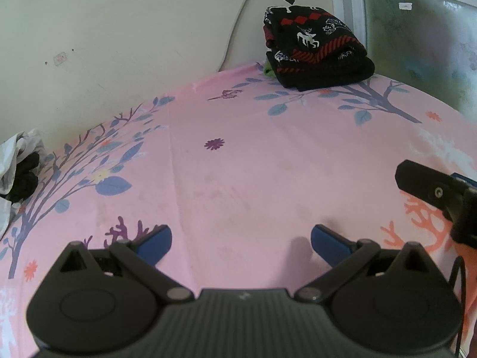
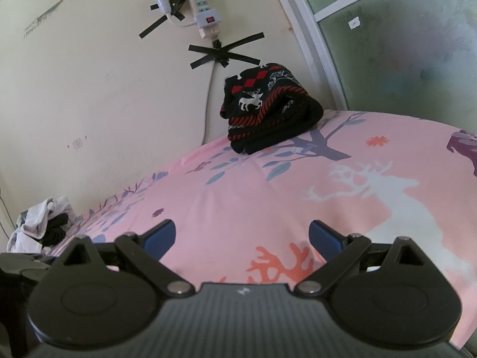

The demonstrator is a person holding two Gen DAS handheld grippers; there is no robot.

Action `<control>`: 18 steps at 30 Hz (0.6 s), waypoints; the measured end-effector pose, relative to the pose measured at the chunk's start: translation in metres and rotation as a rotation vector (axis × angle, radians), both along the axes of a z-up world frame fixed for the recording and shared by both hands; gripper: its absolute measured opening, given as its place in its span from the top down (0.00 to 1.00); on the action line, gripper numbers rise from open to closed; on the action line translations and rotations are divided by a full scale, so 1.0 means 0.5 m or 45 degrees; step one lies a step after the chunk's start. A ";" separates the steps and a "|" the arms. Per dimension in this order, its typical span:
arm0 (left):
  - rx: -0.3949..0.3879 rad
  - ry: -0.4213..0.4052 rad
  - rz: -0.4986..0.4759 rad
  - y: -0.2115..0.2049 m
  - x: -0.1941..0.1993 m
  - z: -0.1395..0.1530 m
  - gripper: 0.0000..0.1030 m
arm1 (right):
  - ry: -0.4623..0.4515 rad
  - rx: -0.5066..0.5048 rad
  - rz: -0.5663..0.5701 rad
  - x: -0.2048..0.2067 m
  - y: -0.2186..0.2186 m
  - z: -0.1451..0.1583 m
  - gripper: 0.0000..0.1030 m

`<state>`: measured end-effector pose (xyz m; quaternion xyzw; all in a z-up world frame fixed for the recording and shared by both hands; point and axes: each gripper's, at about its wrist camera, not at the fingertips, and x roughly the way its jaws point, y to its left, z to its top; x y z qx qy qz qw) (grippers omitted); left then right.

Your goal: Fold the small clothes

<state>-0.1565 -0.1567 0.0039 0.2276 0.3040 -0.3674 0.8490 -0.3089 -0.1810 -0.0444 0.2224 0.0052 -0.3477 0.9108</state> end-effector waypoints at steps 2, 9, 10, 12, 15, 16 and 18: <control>0.000 0.001 0.000 0.000 0.000 0.000 0.00 | -0.001 0.000 -0.001 0.000 0.000 0.000 0.13; 0.003 0.004 0.000 0.000 0.000 -0.002 0.00 | -0.001 0.005 0.000 0.002 0.000 -0.002 0.13; 0.004 0.004 0.000 0.000 0.000 -0.002 0.00 | -0.001 0.005 -0.001 0.002 0.000 -0.002 0.13; 0.004 0.005 0.002 -0.001 -0.001 -0.002 0.00 | -0.001 0.004 0.000 0.002 -0.001 -0.002 0.13; 0.002 0.002 -0.001 0.001 -0.001 -0.002 0.00 | -0.001 0.005 0.000 0.002 -0.001 -0.002 0.13; 0.001 -0.002 -0.002 0.001 -0.002 -0.002 0.00 | -0.001 0.005 0.000 0.002 -0.001 -0.001 0.13; -0.007 -0.013 -0.006 0.003 -0.004 -0.002 0.00 | -0.001 0.005 0.001 0.002 -0.001 -0.003 0.13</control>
